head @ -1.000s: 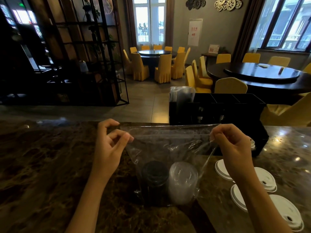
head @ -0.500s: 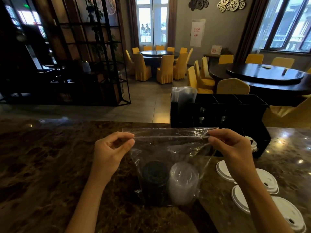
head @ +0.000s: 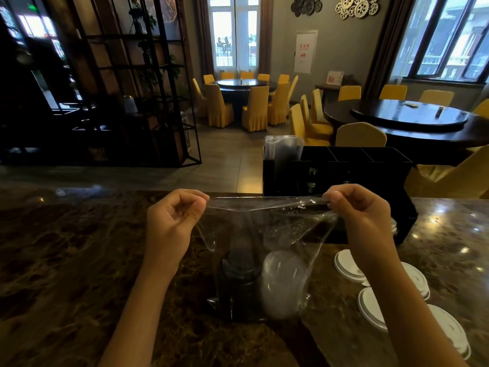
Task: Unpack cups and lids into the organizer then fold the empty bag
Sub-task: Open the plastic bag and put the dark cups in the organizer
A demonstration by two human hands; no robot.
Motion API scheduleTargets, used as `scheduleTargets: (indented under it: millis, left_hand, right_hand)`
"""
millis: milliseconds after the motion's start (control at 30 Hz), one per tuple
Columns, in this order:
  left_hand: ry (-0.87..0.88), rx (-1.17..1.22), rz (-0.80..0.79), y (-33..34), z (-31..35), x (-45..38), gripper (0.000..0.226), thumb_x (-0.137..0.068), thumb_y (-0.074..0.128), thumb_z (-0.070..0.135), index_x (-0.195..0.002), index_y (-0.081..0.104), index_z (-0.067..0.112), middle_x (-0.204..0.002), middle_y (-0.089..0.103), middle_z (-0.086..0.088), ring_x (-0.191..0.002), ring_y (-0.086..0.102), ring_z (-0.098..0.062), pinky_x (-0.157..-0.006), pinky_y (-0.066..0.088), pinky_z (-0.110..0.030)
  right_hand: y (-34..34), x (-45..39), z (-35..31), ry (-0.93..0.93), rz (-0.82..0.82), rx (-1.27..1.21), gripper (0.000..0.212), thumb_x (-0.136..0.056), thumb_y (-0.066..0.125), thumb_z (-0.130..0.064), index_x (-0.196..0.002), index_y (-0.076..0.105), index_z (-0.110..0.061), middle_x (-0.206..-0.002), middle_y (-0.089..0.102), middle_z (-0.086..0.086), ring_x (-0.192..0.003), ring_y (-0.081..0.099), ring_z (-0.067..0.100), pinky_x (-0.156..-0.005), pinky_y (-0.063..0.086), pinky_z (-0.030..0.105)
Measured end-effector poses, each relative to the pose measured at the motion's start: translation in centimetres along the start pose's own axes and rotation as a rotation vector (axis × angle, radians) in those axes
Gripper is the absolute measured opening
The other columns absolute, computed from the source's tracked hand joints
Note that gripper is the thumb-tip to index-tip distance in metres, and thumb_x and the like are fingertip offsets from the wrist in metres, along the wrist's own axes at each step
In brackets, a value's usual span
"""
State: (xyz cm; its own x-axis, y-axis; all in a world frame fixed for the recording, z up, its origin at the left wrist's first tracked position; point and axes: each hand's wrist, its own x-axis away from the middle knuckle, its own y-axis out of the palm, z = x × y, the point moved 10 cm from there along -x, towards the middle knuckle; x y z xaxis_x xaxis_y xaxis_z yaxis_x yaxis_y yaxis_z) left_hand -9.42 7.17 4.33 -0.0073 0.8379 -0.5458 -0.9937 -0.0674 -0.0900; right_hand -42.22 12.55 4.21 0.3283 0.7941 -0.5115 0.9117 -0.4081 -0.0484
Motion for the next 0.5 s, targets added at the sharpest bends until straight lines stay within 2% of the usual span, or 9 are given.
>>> scheduleTargets:
  millis: [133, 267, 400, 500]
  left_hand:
    - [-0.024, 0.029, 0.034, -0.1, 0.1, -0.3, 0.008, -0.092, 0.063, 0.007, -0.086, 0.068, 0.008, -0.106, 0.072, 0.004, -0.104, 0.067, -0.008, -0.083, 0.051, -0.014]
    - [-0.048, 0.090, 0.072, -0.2, 0.4, -0.6, 0.010, -0.093, 0.062, 0.008, -0.088, 0.069, 0.014, -0.099, 0.075, 0.004, -0.099, 0.069, -0.010, -0.083, 0.051, -0.014]
    - [-0.022, 0.078, 0.105, -0.2, 1.7, -1.3, 0.009, -0.093, 0.061, 0.011, -0.089, 0.068, 0.014, -0.089, 0.075, 0.002, -0.088, 0.070, -0.012, -0.079, 0.054, -0.018]
    - [0.009, 0.048, 0.096, -0.2, 2.6, -1.9, 0.009, -0.094, 0.060, 0.012, -0.093, 0.068, 0.009, -0.088, 0.075, 0.000, -0.083, 0.070, -0.015, -0.076, 0.056, -0.021]
  right_hand:
    - [-0.2, -0.4, -0.5, 0.016, 0.037, 0.015, 0.013, -0.096, 0.061, -0.015, -0.090, 0.072, -0.010, -0.081, 0.074, -0.002, -0.077, 0.069, 0.007, -0.073, 0.054, 0.016]
    - [0.0, -0.5, -0.9, 0.036, 0.053, 0.004, 0.019, -0.098, 0.058, -0.019, -0.084, 0.072, -0.020, -0.079, 0.073, -0.004, -0.079, 0.069, 0.010, -0.073, 0.055, 0.018]
    - [0.2, -1.0, -1.3, 0.077, 0.048, 0.012, 0.021, -0.099, 0.056, -0.023, -0.086, 0.071, -0.016, -0.084, 0.074, -0.002, -0.088, 0.070, 0.016, -0.082, 0.056, 0.032]
    - [0.3, -1.4, -2.1, 0.131, 0.010, -0.014, 0.016, -0.098, 0.056, -0.017, -0.097, 0.070, -0.009, -0.091, 0.074, 0.001, -0.094, 0.070, 0.019, -0.091, 0.056, 0.042]
